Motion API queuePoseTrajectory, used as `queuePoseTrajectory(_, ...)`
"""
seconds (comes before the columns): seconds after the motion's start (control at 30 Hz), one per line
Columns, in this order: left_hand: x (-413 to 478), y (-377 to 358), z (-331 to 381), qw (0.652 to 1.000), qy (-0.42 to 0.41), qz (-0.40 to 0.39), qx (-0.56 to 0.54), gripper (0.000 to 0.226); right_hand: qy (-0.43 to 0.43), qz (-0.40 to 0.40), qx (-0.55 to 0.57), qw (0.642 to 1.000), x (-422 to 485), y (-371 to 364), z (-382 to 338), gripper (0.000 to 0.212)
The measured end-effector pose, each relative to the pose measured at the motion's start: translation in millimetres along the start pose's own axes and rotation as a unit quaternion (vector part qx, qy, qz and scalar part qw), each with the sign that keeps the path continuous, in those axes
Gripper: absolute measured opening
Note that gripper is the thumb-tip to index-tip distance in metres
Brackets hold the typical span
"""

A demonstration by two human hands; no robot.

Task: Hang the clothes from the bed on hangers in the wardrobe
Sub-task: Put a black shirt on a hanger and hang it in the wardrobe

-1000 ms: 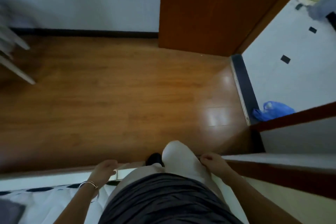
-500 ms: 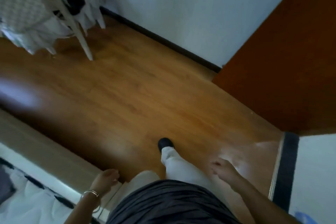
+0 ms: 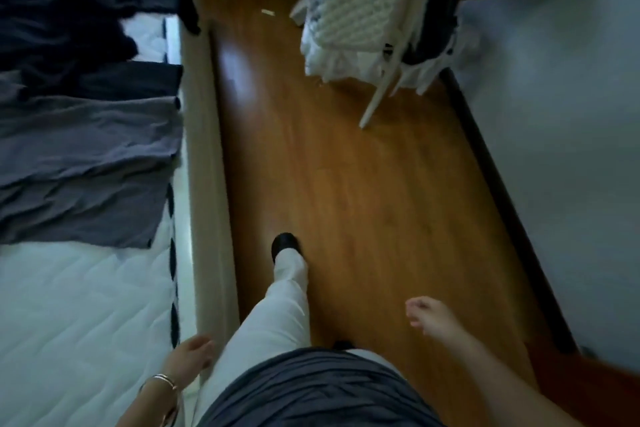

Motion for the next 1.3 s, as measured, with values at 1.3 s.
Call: queuePoseTrajectory(1.3, 188, 301, 458, 0.85, 0.11, 0.075, -0.51, 0.024, 0.228, -0.183, -0.338, 0.895, 381, -106, -843, 0.014)
Point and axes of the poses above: each hand's wrist, its own x-axis towards the middle knuckle, its own y-axis out of the back of the hand, z = x × y, the point moved 3 cm from there along x, towards the middle knuckle, and after that the axes turned 8 degrees about y, right-handed, at the moved point
